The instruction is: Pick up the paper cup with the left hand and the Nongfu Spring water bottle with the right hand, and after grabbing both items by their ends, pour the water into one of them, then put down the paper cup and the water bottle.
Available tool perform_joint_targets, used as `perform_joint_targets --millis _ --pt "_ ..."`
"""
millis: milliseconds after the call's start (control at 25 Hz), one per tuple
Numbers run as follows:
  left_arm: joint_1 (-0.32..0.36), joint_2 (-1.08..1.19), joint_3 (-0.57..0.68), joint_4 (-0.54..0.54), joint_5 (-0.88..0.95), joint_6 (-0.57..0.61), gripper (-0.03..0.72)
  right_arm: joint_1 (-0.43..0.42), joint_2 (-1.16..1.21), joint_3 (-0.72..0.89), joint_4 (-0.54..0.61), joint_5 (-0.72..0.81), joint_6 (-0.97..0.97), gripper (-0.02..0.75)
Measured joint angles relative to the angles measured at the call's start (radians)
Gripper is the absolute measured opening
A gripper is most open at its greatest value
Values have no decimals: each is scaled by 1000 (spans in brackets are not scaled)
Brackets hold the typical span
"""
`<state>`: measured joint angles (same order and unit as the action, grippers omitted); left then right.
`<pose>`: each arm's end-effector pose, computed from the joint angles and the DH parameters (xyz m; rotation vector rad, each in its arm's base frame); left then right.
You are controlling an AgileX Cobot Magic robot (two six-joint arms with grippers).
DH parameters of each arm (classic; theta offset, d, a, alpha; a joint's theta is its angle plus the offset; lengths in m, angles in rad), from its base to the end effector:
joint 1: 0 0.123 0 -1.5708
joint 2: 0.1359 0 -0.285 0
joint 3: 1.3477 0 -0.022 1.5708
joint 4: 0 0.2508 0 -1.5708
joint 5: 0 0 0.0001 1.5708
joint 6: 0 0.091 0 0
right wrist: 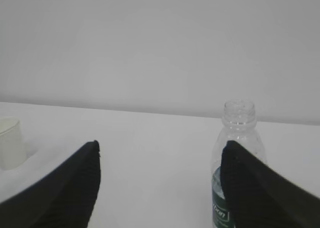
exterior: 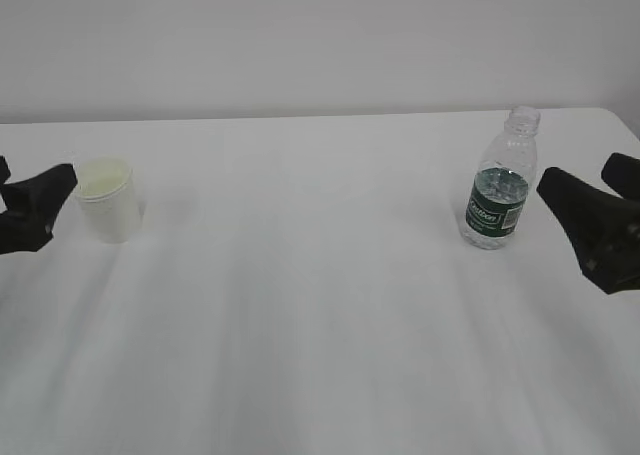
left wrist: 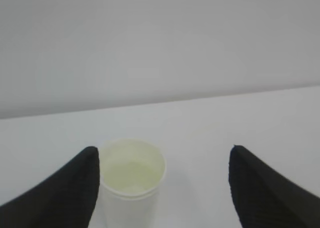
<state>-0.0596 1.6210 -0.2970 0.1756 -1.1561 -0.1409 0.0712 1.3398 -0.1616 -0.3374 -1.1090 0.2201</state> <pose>0.2439 -0.0291 0.1655 0.1140 1.6573 -0.2311 0.1927 0.0408 0.1938 -0.2413 1.5680 0.3434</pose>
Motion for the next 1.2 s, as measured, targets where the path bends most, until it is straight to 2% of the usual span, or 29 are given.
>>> perform_joint_targets --millis 160,720,1200 --pt "0 -79 5 0 0 -10 576 0 -36 -37 19 40 0 545" --pt "0 -305 8 2 0 -36 576 1 -141 -191 29 291 0 541" --pt "0 -540 12 4 201 -52 575 2 -274 -198 70 433 22 540"
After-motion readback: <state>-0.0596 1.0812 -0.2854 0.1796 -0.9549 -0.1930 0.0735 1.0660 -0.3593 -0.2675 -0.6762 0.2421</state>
